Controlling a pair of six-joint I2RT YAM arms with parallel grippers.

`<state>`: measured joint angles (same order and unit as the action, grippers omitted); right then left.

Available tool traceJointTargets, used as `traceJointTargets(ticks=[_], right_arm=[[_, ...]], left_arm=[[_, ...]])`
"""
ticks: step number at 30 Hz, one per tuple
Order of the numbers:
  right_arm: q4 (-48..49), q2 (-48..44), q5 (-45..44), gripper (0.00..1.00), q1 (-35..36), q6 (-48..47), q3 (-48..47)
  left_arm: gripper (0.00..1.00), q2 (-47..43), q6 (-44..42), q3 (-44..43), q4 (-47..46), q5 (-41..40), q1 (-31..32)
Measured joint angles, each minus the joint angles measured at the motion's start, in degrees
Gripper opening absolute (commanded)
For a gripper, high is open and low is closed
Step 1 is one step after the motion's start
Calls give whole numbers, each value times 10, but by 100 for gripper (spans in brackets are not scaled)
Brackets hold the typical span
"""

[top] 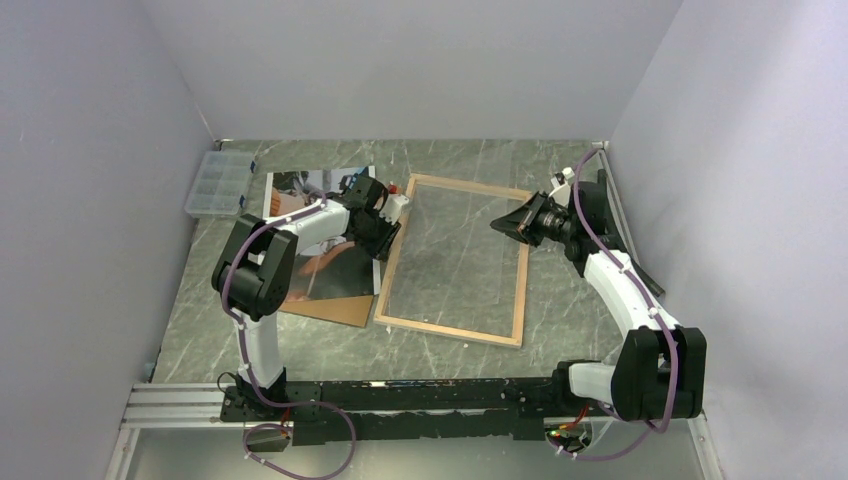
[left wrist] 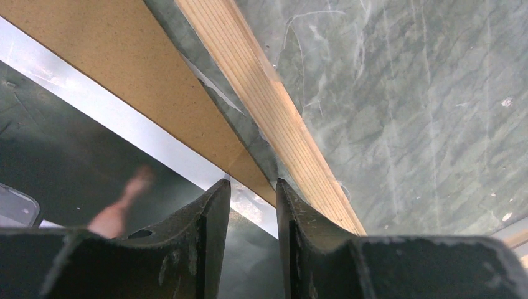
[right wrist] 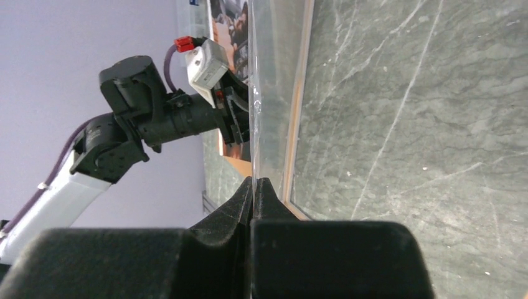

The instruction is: Put the photo into the frame

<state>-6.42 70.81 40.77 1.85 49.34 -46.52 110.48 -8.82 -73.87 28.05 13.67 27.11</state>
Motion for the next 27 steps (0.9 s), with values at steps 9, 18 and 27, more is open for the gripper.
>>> traceJointTargets(ticks=[9,18,27], right_arm=[[-64,5,-60,0,-2,-79,0],[-86,11,-102,0,-2,-125,7],[-85,32,-139,13,-2,-139,30]], left_arm=[[37,0,0,0,0,0,0],[36,0,-1,0,-1,0,0],[35,0,-1,0,-1,0,0]])
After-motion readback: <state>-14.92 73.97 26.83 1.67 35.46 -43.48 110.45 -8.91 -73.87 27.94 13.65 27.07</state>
